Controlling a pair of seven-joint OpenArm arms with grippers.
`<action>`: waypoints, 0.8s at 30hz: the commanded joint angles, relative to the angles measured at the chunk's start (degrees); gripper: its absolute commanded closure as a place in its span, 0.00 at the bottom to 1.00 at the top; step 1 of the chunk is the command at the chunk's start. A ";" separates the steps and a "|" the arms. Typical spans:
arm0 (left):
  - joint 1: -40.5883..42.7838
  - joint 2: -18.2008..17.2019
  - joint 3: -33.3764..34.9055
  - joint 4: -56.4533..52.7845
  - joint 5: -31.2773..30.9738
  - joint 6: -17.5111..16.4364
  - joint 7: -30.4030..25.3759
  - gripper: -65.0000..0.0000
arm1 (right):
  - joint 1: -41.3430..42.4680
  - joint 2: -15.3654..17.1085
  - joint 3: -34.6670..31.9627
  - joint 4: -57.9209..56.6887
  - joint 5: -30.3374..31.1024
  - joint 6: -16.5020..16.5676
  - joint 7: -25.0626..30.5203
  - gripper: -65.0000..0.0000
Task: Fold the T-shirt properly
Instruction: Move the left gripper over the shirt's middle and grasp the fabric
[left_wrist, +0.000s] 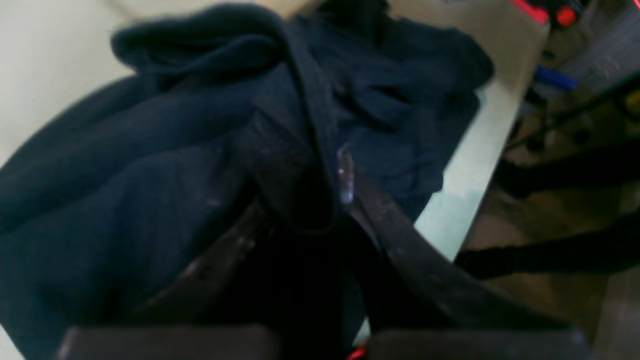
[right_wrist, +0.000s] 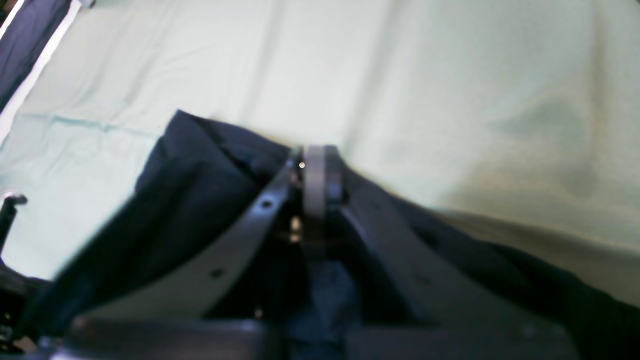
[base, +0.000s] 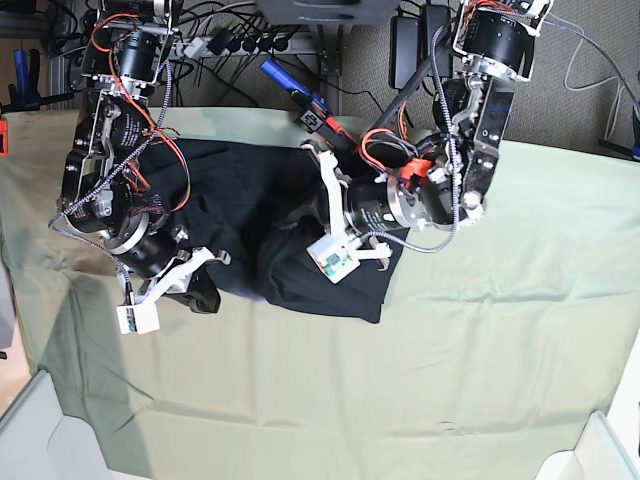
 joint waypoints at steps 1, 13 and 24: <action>-0.96 0.28 0.42 1.11 -0.17 -0.42 -2.32 1.00 | 0.90 0.44 0.20 1.03 0.87 4.00 1.33 1.00; -2.54 2.25 1.09 1.18 -0.52 2.82 -3.30 0.43 | 0.90 0.44 0.20 1.03 1.51 4.02 1.36 1.00; -3.32 -3.26 -6.16 4.48 -2.75 2.80 -1.57 0.43 | 0.92 0.44 0.15 1.03 2.75 4.02 1.38 1.00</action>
